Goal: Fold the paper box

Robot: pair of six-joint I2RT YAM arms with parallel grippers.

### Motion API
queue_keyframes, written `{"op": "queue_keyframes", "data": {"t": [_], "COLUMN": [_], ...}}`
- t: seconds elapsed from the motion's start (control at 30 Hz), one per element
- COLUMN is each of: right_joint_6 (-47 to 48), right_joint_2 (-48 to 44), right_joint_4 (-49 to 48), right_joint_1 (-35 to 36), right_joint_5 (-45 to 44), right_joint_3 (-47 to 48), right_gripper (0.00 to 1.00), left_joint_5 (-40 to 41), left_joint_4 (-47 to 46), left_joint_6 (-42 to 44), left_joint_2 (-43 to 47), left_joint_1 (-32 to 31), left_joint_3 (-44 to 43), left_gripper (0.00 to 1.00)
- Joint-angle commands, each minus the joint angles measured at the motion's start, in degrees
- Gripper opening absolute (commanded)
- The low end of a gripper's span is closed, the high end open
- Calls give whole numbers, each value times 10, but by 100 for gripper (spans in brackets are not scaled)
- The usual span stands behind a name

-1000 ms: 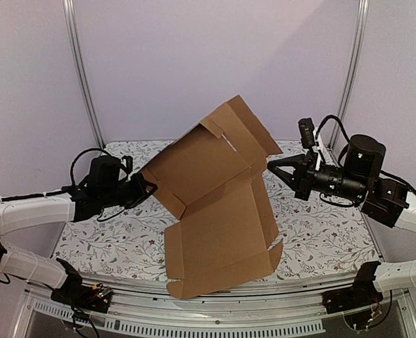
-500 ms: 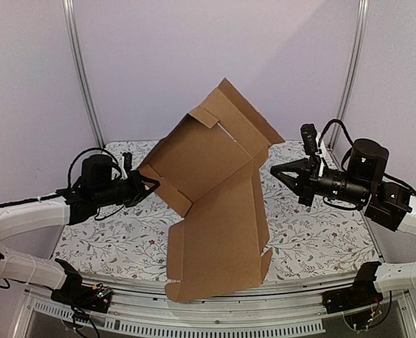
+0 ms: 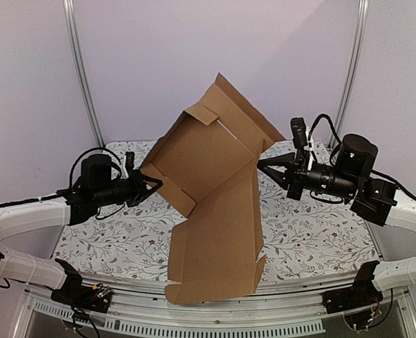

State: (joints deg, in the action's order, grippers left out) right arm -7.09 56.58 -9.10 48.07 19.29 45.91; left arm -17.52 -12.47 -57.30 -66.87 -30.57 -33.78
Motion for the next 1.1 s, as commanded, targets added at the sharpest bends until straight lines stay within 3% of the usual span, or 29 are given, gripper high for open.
{"op": "queue_keyframes", "data": {"t": [0.0, 0.37, 0.63, 1.07], "right_joint_6": [-21, -29, -11, 46], "right_joint_2": [26, 87, 114, 38], "right_joint_4": [-48, -65, -24, 97], "right_joint_1": [3, 12, 14, 14], "right_joint_5": [28, 4, -27, -79], "right_joint_3": [29, 46, 45, 51], "right_gripper": [0, 0, 0, 0], "left_joint_5": [-18, -31, -43, -29], "left_joint_4": [-26, -39, -56, -39], "left_joint_6": [-10, -13, -21, 0], "left_joint_2": [-6, -9, -11, -22], "left_joint_1": [8, 7, 8, 10], "left_joint_3": [7, 12, 12, 7], "left_gripper": [0, 0, 0, 0]}}
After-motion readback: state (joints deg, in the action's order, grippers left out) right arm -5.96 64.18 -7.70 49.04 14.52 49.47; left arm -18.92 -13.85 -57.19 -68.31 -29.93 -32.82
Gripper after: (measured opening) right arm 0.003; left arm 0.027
